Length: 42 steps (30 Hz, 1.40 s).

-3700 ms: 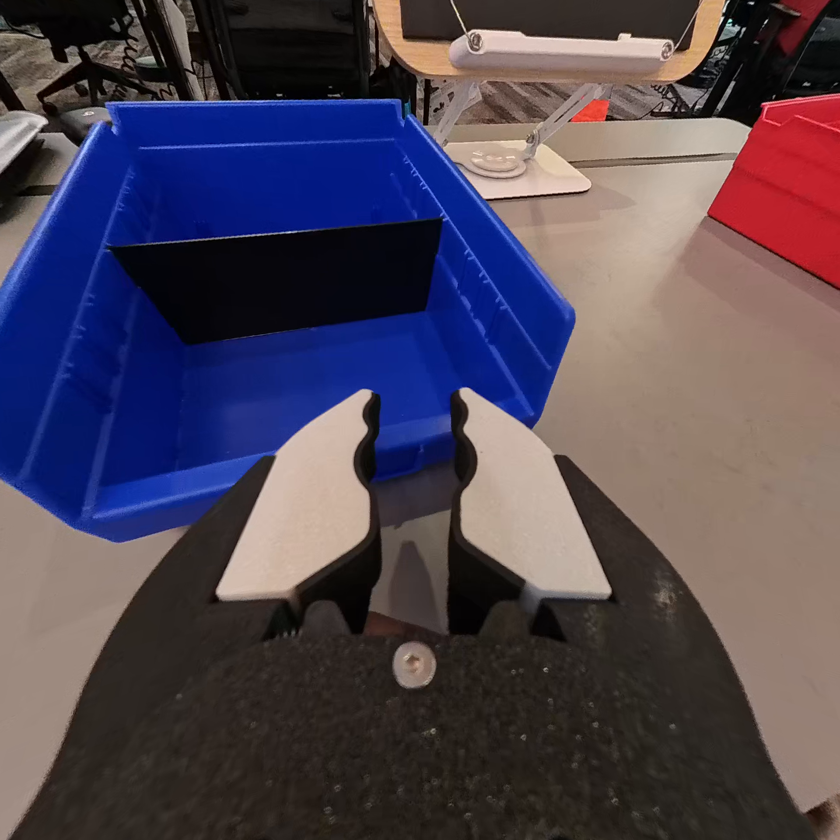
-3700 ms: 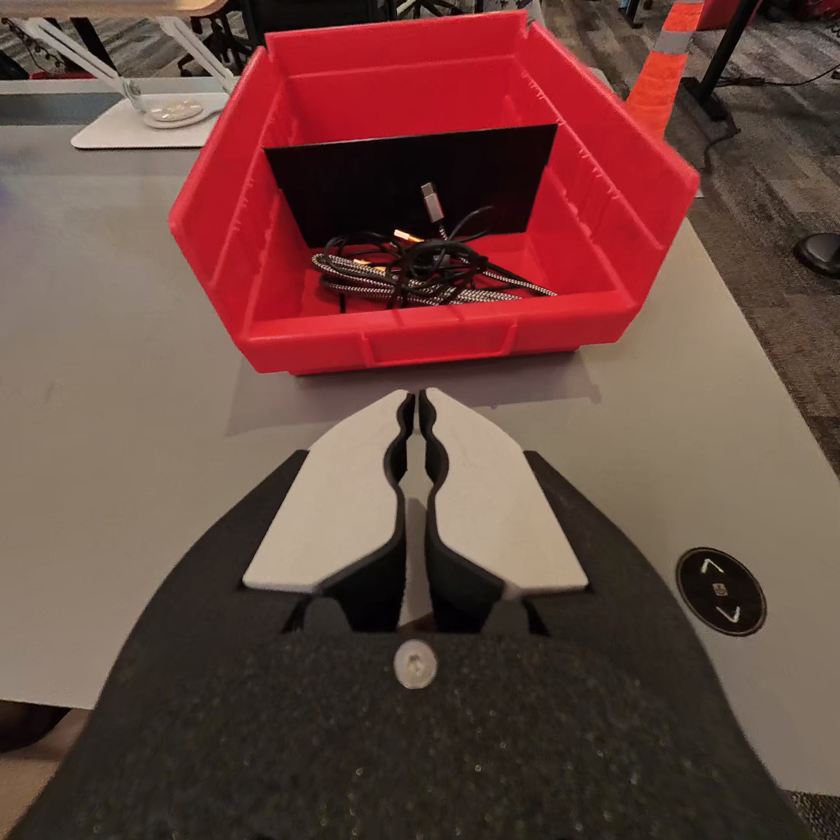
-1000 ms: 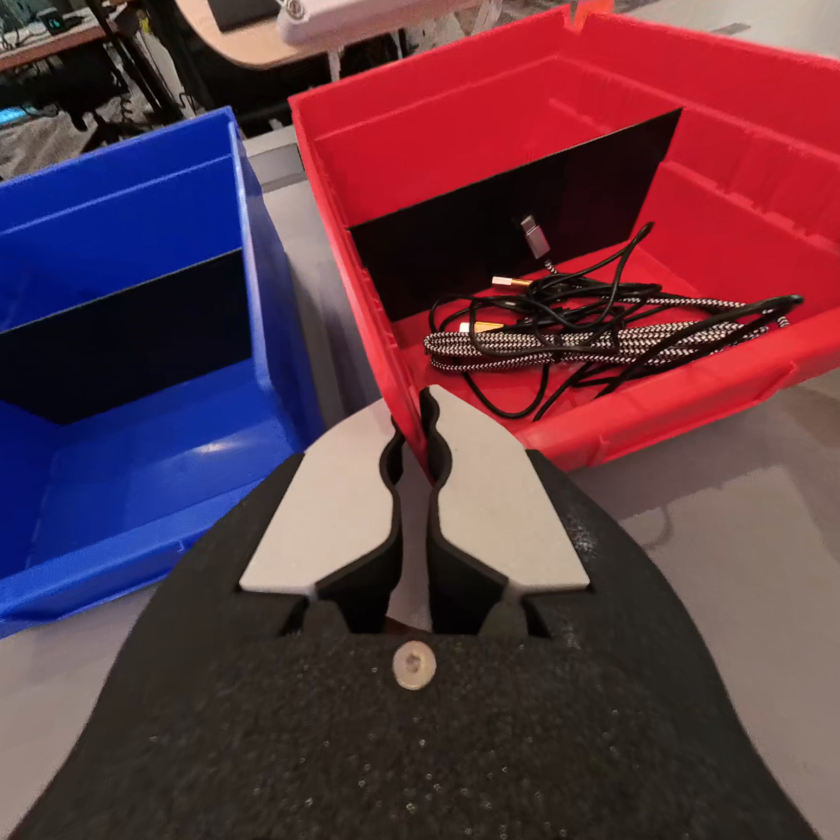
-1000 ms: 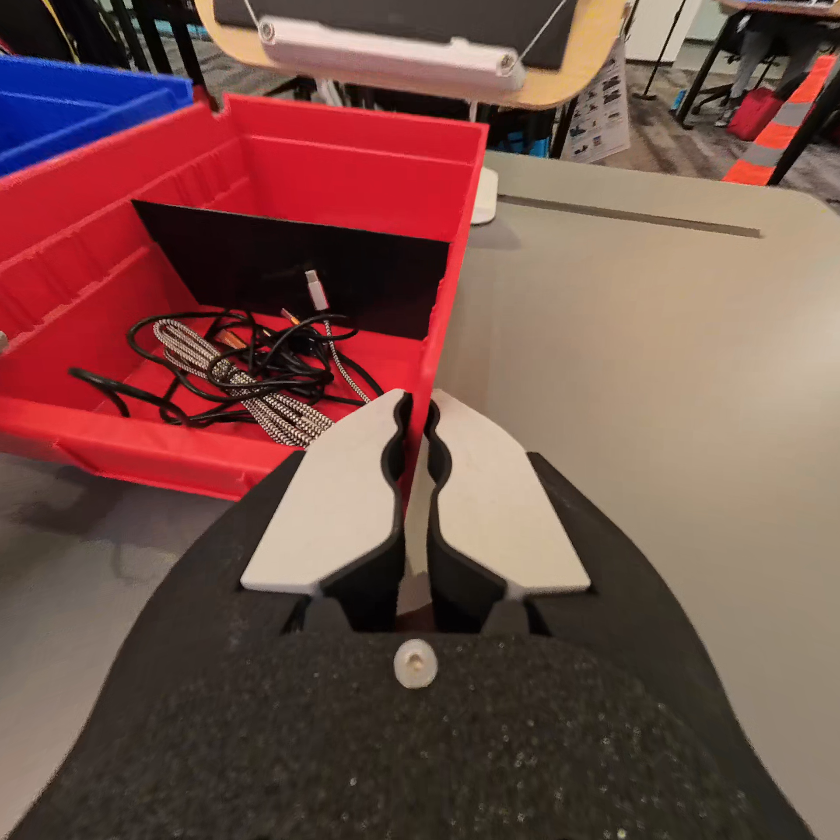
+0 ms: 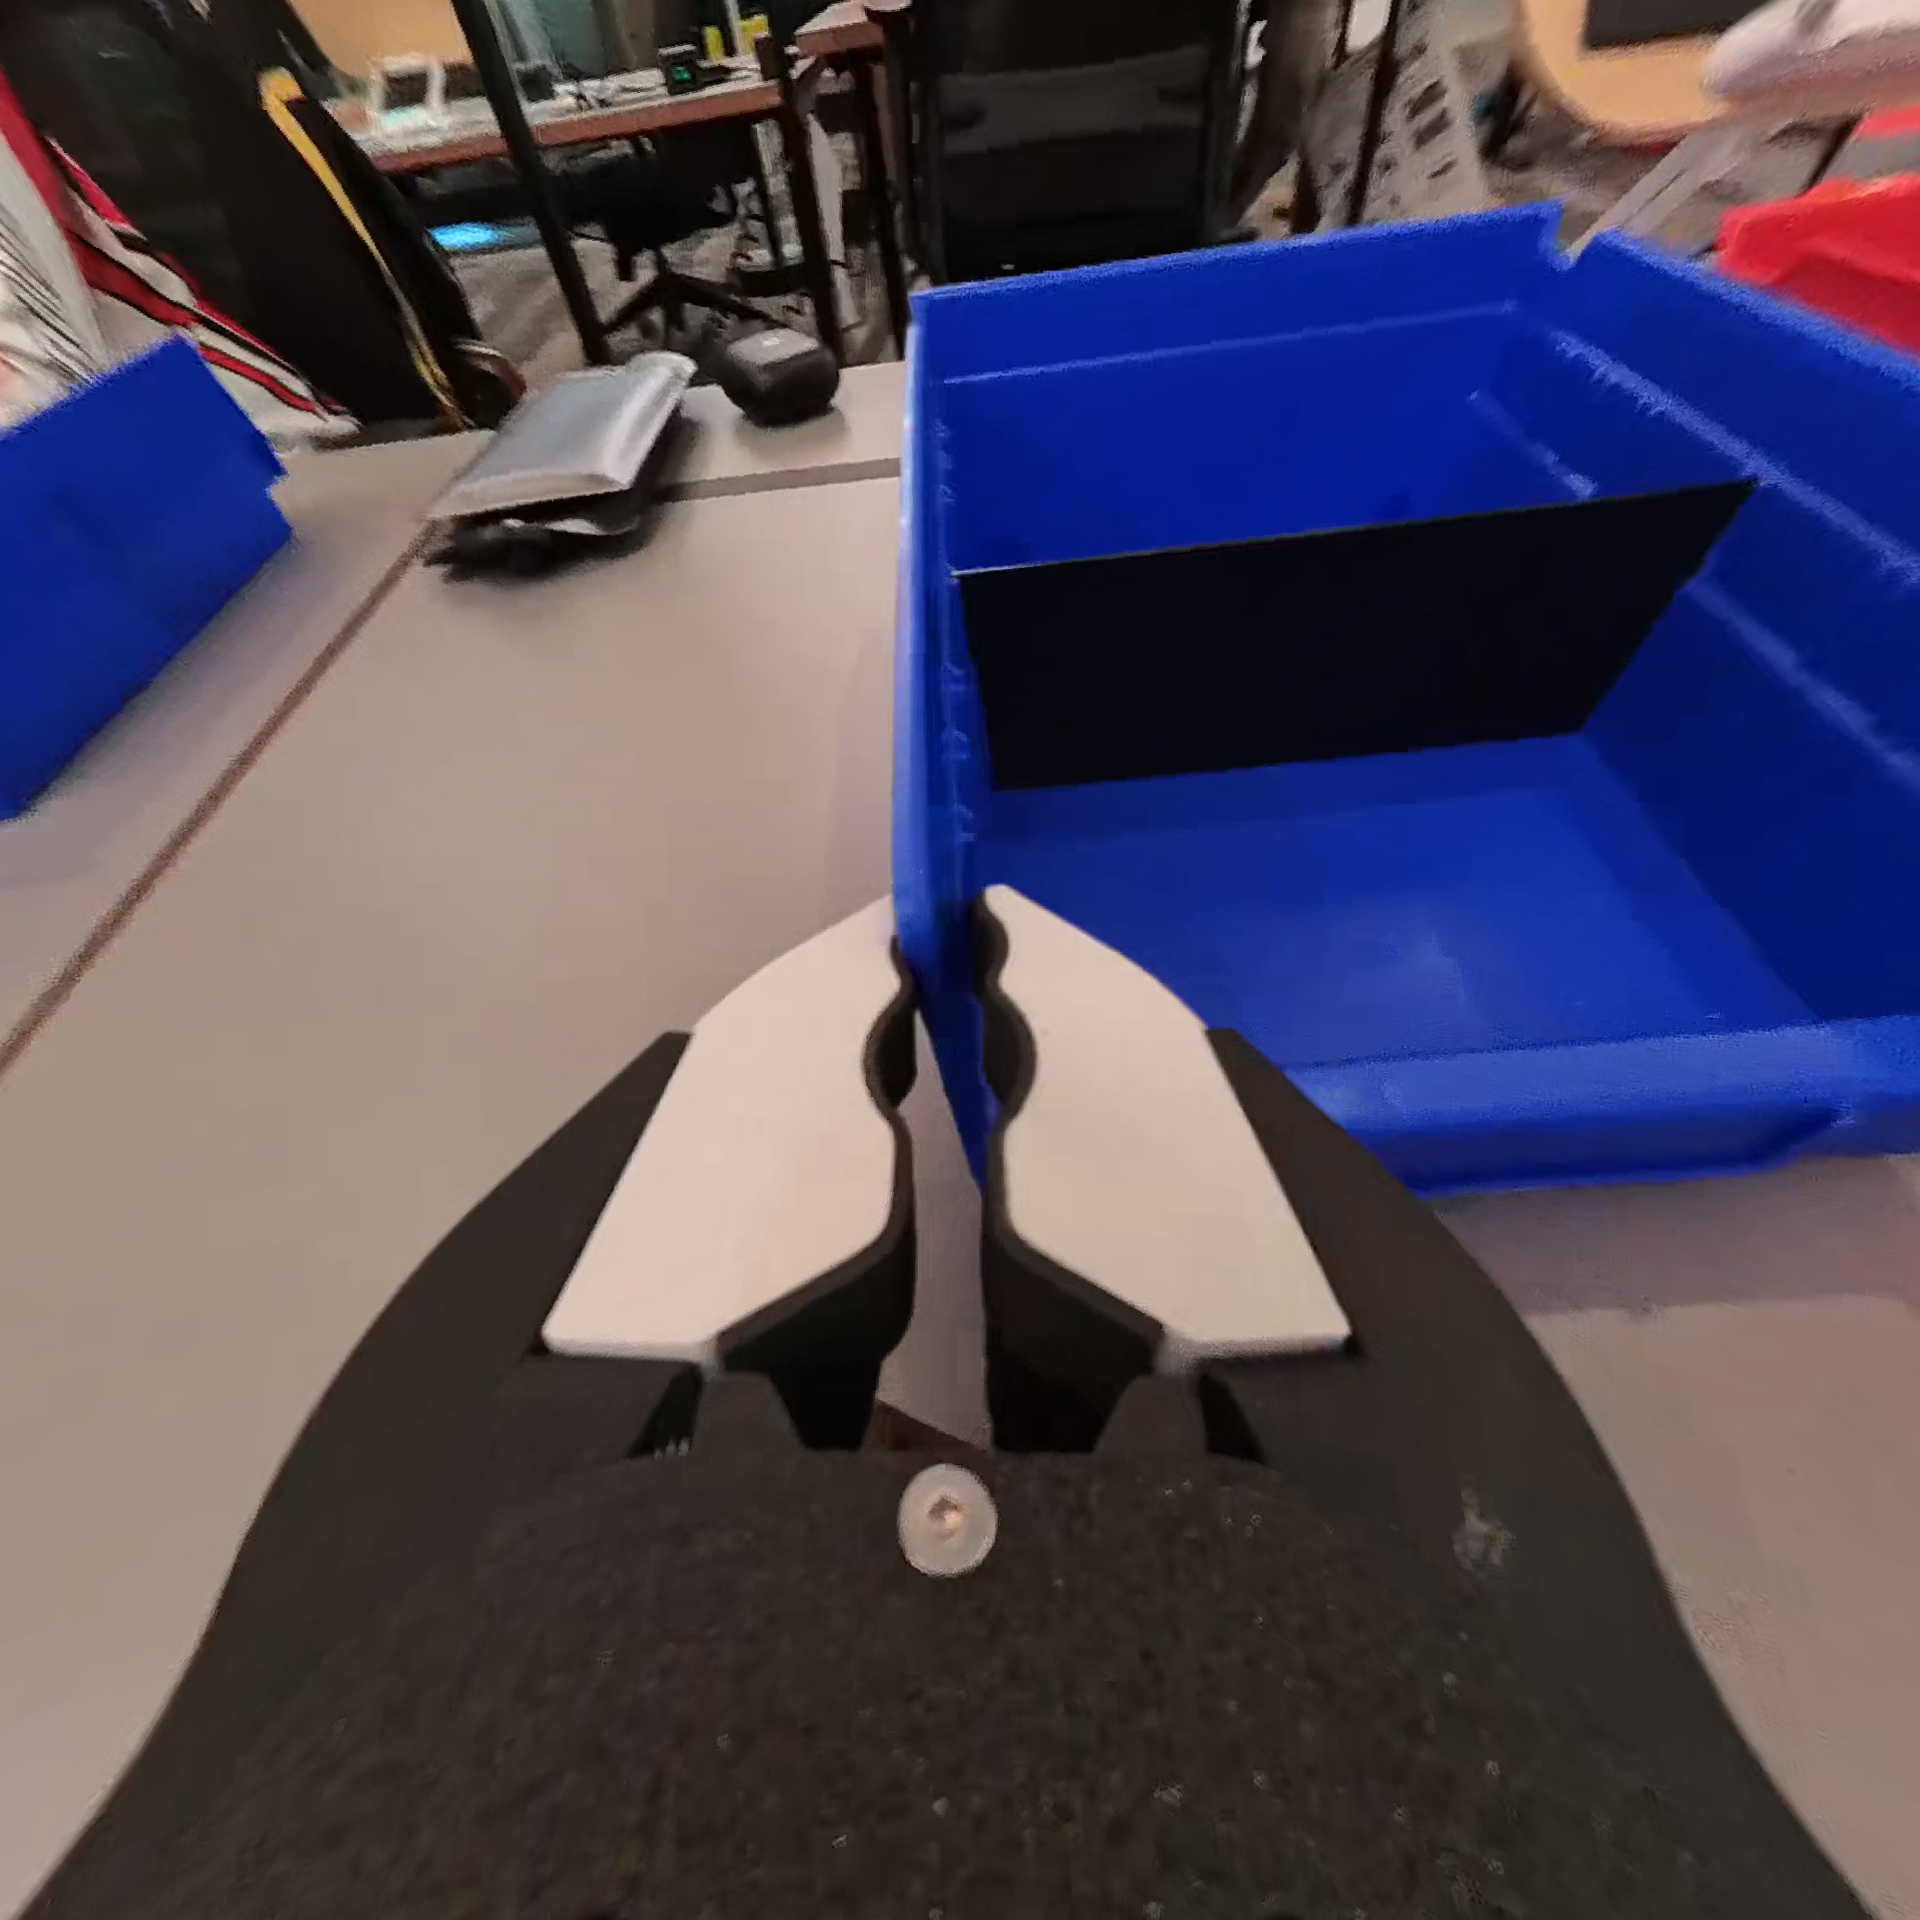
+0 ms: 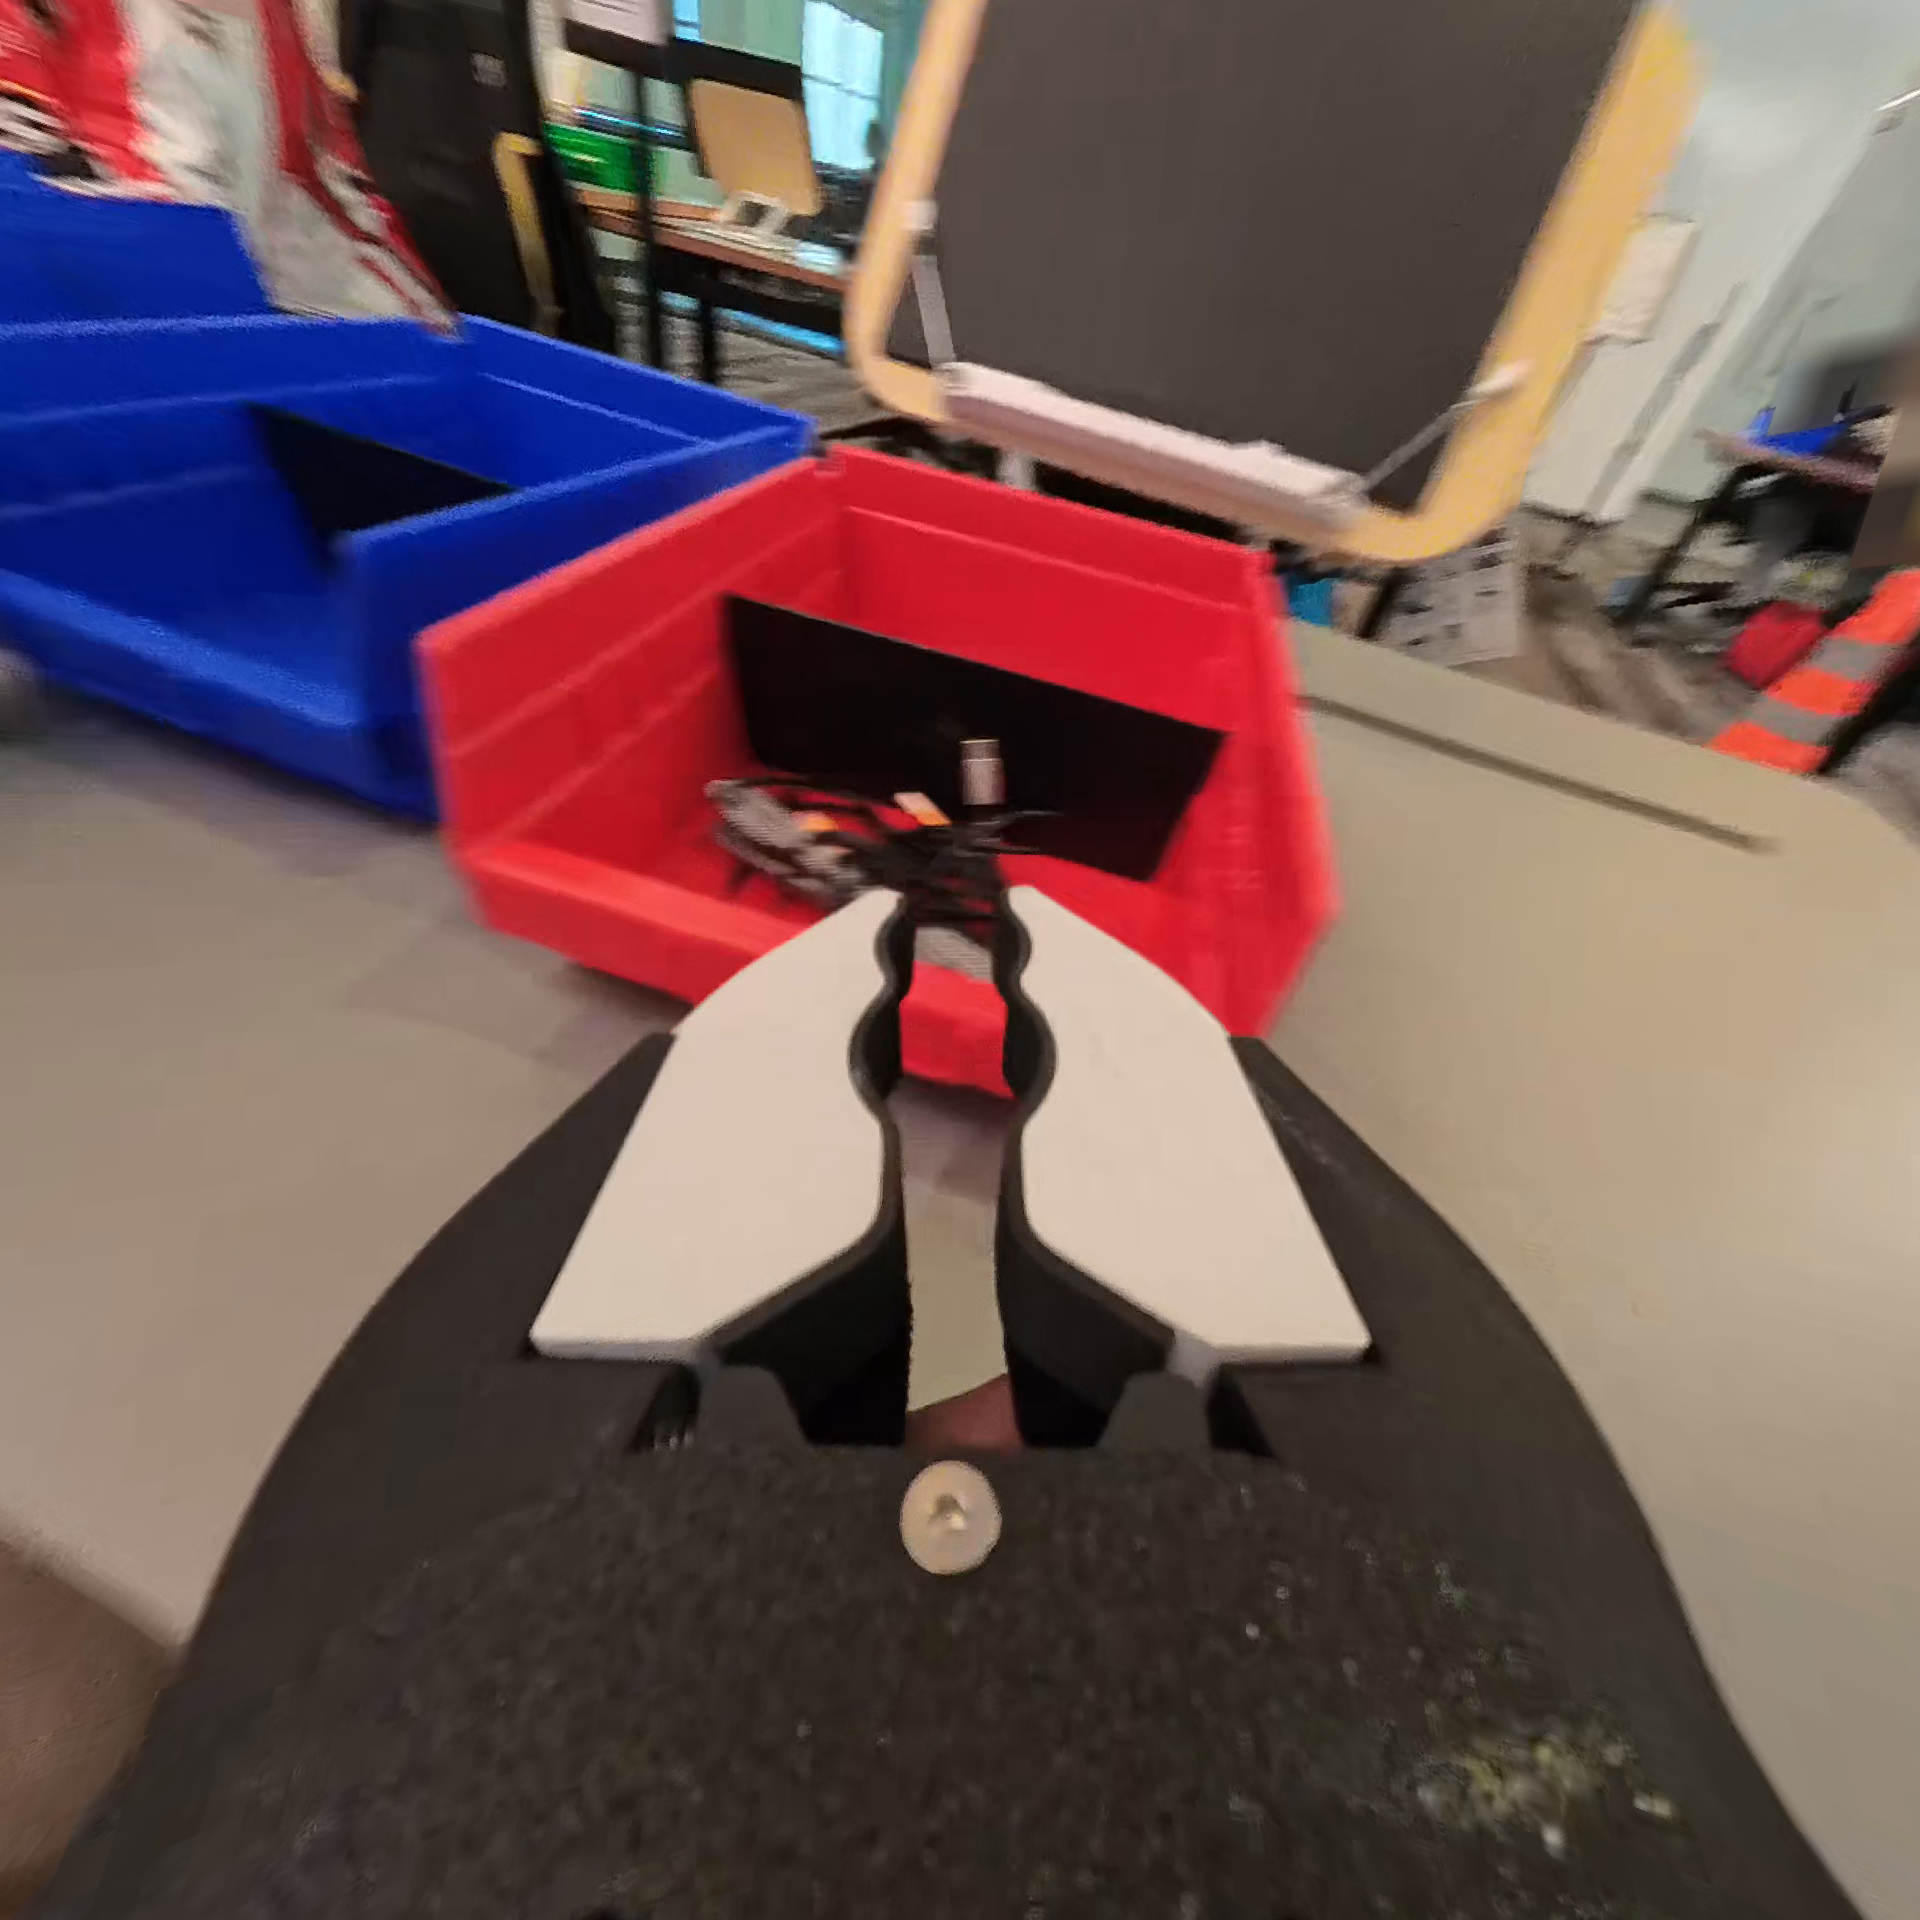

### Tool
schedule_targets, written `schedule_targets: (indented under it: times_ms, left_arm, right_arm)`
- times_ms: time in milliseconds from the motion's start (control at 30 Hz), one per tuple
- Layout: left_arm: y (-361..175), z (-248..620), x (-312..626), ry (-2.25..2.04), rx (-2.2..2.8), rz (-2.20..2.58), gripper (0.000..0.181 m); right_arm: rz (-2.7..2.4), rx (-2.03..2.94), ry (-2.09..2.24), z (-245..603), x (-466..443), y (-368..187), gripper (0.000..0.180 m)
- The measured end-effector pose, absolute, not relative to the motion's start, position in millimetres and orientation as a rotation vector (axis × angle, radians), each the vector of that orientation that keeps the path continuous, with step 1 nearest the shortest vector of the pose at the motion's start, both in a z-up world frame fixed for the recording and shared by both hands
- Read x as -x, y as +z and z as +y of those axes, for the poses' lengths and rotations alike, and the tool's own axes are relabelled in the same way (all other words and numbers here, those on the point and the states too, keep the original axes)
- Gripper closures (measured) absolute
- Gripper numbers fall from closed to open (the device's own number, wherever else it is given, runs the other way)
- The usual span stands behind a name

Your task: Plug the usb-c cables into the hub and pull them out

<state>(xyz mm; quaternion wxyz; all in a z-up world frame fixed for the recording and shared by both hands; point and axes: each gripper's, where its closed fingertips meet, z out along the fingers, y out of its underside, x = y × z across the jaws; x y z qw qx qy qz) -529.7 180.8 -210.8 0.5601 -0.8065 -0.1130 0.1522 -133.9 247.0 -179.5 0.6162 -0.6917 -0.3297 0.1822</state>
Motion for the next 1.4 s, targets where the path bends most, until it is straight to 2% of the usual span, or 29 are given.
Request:
schedule_targets:
  times_ms: [67, 200, 300, 400, 467, 600, 833, 967, 1133, 1233, 1400]
  left_arm:
    - [-211, 180, 531, 0.410, 1.931, -0.257, 0.174]
    - [-214, 168, 514, 0.190, 1.972, -0.373, 0.178]
    - [-214, 143, 503, 0.221, 2.030, -0.386, 0.178]
    - [-215, 126, 492, 0.183, 2.030, -0.420, 0.178]
    - [-215, 110, 484, 0.182, 2.049, -0.427, 0.178]
    - [-214, 76, 467, 0.261, 2.076, -0.368, 0.177]
    - [-159, 29, 419, 0.593, 1.907, -0.264, 0.175]
    - [-104, 44, 393, 0.638, 1.756, -0.226, 0.175]
    - [-66, 122, 323, 0.503, 1.684, -0.076, 0.174]
    - [-74, 188, 256, 0.345, 1.757, -0.012, 0.174]
    - [-98, 288, 113, 0.252, 1.795, 0.199, 0.175]
  right_arm:
    - [-0.839, 1.614, 0.578, 212, 173, -184, 0.167]
    - [-1.034, 1.624, 0.744, 165, 255, -187, 0.164]
    - [-0.999, 1.716, 0.728, 174, 292, -188, 0.147]
    - [-0.945, 1.803, 0.654, 187, 312, -202, 0.140]
    - [-0.922, 1.852, 0.570, 191, 317, -217, 0.144]
    - [-0.798, 1.886, 0.570, 192, 312, -221, 0.174]
    - [-0.785, 1.750, 0.725, 175, 294, -174, 0.178]
    - [-0.717, 1.590, 0.696, 185, 260, -110, 0.178]
    - [-0.584, 1.491, 0.541, 240, 168, -57, 0.178]
    - [-0.493, 1.518, 0.433, 288, 87, -60, 0.178]
    - [-0.306, 1.669, 0.298, 367, -66, -108, 0.177]
